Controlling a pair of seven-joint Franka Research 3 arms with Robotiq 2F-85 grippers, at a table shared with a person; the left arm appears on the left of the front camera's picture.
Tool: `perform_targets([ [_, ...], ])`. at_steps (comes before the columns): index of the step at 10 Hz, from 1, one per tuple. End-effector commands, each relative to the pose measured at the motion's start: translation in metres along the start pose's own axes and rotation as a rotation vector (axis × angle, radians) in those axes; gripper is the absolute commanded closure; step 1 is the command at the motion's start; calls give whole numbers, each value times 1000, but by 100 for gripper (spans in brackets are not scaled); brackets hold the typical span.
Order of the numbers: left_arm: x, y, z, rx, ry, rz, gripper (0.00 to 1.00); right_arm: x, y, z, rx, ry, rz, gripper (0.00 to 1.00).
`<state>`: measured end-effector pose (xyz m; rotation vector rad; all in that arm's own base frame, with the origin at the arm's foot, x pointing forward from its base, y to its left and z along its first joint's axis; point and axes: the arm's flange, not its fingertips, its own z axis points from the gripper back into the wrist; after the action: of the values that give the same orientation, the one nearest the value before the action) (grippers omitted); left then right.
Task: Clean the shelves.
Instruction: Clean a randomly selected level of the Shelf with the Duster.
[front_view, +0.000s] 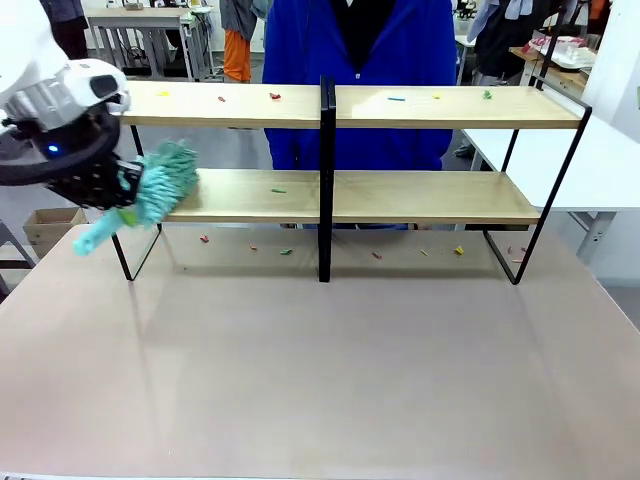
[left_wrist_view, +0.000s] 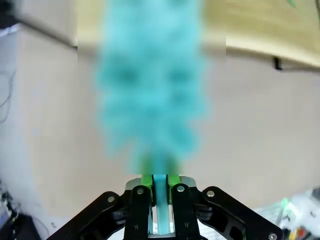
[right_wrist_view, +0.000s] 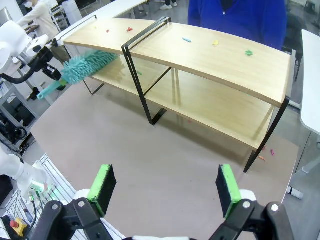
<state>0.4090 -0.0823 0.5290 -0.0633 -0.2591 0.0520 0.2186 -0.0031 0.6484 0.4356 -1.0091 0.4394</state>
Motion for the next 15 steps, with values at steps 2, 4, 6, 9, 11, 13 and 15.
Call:
perform_targets([
  [2, -22, 7, 11, 206, -14, 153, 87, 0, 0, 1, 1, 1, -1, 0],
  [4, -25, 1, 12, 185, -66, 110, 87, 0, 0, 1, 1, 1, -1, 0],
  [6, -25, -1, 12, 154, -91, 87, 87, 0, 0, 1, 1, 1, -1, 0],
  [9, -34, -3, 20, -13, -24, -143, 87, 0, 0, 1, 1, 1, -1, 0],
  [11, -53, 10, 39, -141, 169, -345, 87, 0, 0, 1, 1, 1, -1, 0],
  [13, -77, 53, 75, -288, 198, -519, 87, 0, 0, 1, 1, 1, -1, 0],
  [15, -100, 109, 102, -445, 103, -552, 87, 0, 0, 1, 1, 1, -1, 0],
])
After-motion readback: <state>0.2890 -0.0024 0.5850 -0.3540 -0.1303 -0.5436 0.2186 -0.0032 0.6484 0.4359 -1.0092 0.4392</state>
